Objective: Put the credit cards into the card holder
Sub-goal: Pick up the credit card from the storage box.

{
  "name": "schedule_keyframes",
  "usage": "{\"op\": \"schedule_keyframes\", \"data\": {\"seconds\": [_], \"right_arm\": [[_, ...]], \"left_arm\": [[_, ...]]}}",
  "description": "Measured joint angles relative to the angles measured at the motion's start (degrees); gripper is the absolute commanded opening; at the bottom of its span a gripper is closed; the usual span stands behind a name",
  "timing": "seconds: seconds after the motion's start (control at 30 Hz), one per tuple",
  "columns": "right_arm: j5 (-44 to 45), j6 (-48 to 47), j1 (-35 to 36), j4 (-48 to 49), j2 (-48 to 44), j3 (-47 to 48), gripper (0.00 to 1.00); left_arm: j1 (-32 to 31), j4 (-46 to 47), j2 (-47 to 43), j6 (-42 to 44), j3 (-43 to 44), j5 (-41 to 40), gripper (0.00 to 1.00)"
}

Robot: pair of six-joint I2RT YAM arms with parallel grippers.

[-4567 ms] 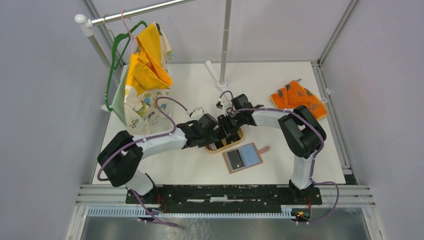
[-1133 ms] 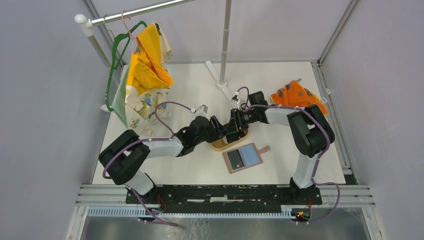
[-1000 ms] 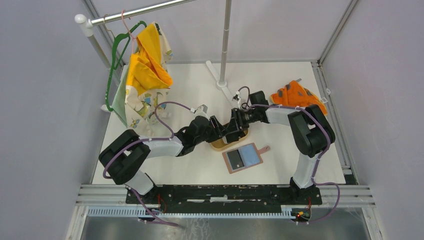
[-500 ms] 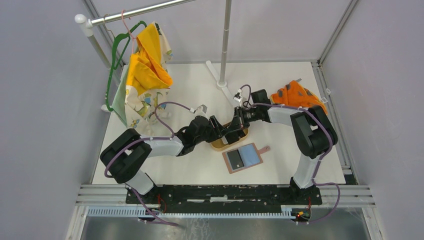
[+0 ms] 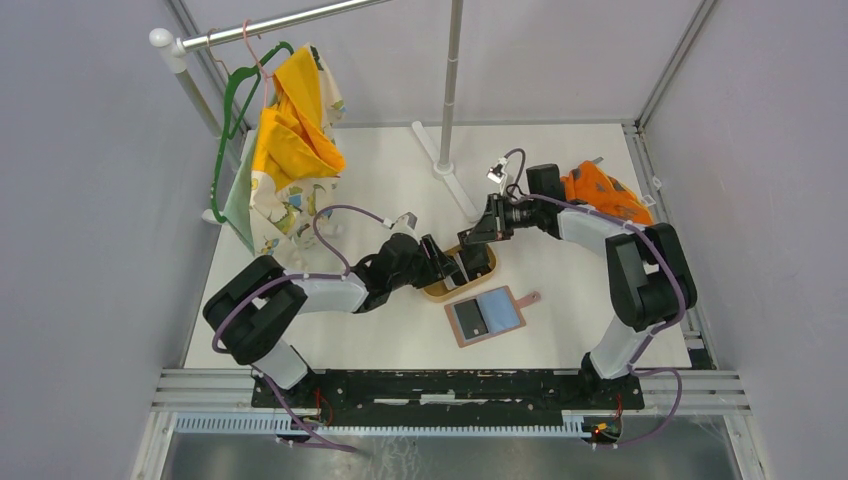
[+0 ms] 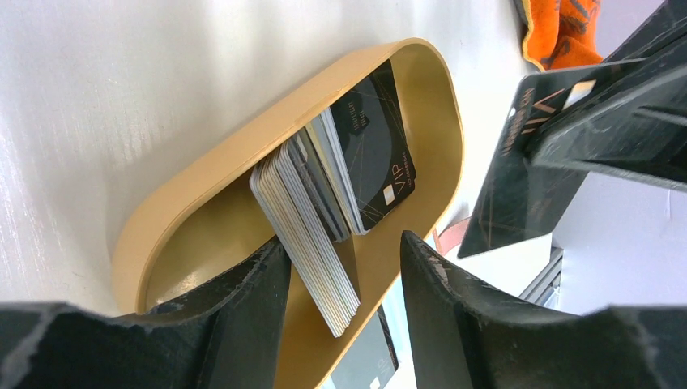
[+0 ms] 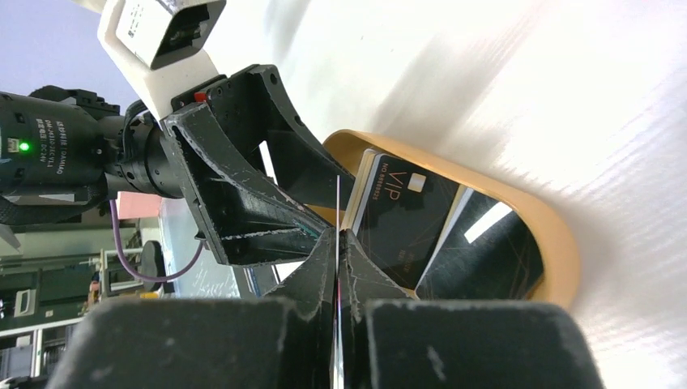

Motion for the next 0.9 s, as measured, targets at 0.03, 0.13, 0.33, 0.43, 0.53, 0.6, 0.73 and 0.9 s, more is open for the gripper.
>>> {"op": "schedule_keyframes", "data": {"seconds": [0.03,0.13,0.33,0.43,0.53,0.6,0.73,0.9], "right_arm": [[0.00,-0.20,-0.55,-0.09,-0.37,0.00,0.00],[0.13,-0.87,-2.29,-0.39,-1.01,0.00,0.01],[0.35,-1.99,-5.07,-1.18,-1.81,0.00,0.01],[0.37,-2.25,-5.90,-1.51,-2.03,0.00,0.01],[0.55,-2.47,-6.54,-1.68,-2.10,0.00,0.01],[0.70,-2.62,-6.86,-1.86,-2.21,0.00,0.01],[0.74,-2.82,-7.52,-1.92,-2.56,0.00,0.01],[1.09,-3.69,-8.26,-2.12,-2.84,0.00,0.00]], "left_arm": [[0.00,0.00,0.00,0.00,0.02,0.02,0.59],[0.00,-0.20,0.20,0.07,0.33,0.11,0.59],[0.00,-0.04,2.21,0.13,2.69,2.14,0.60],[0.00,0.37,3.15,0.42,3.69,3.08,0.61],[0.00,1.25,4.07,1.09,4.35,3.96,0.61],[0.00,1.66,4.81,1.53,4.94,4.33,0.61],[0.00,2.27,6.93,2.12,6.82,5.35,0.61],[0.00,3.02,8.17,2.84,8.44,6.12,0.61]]}}
